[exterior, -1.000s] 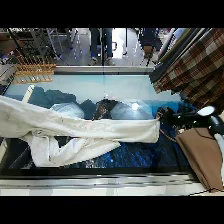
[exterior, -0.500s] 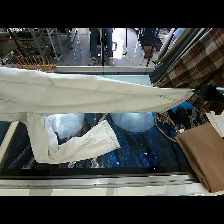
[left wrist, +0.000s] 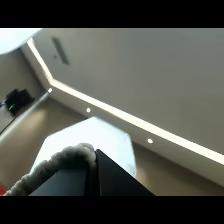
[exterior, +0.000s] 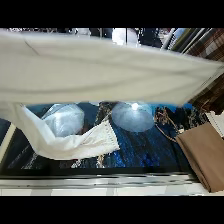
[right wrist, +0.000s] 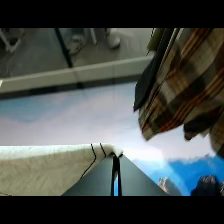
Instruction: Fold the clothes and pants, and hang the long-sleeved shirts on hangers.
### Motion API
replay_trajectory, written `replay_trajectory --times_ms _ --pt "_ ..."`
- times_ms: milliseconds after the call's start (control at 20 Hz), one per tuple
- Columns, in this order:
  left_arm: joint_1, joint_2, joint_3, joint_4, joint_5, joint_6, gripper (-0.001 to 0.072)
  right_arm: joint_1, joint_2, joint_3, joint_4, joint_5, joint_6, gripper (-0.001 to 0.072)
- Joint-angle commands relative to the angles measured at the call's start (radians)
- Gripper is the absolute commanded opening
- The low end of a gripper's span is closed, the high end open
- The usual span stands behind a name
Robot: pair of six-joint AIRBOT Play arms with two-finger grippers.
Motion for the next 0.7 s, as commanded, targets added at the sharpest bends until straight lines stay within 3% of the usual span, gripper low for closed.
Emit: replay_trajectory --times_ms 0,250,350,400,450,600,650 --pt "0.051 0.179 0.0 -0.206 0.24 0.192 0.0024 -0.067 0.041 0.183 -0.003 -0.084 0.015 0.0026" --pt "0.233 0.442 0.0 -0.249 0.607 0.418 0.0025 -0.121 0.157 0.234 -0.018 -0.234 0.013 0.0026" --pt "0.335 0.484 0.0 -0.109 0.671 0.453 0.0025 -0.122 0.177 0.234 -0.055 -0.225 0.006 0.0026" --pt "0.36 0.484 0.0 0.011 0.659 0.431 0.0025 -0.122 0.177 0.233 -0.062 -0.21 0.001 0.0026" --pt "0.36 0.475 -0.002 0.188 0.63 0.351 0.0026 -0.121 0.175 0.23 -0.061 -0.185 -0.011 0.0026" --pt "0.267 0.412 -0.029 0.703 0.406 0.01 0.0026 -0.113 0.151 0.182 0.013 -0.017 -0.01 0.0025" --pt "0.206 0.38 -0.048 0.817 0.326 -0.061 0.0026 -0.087 0.142 0.149 0.017 0.038 -0.005 0.0025"
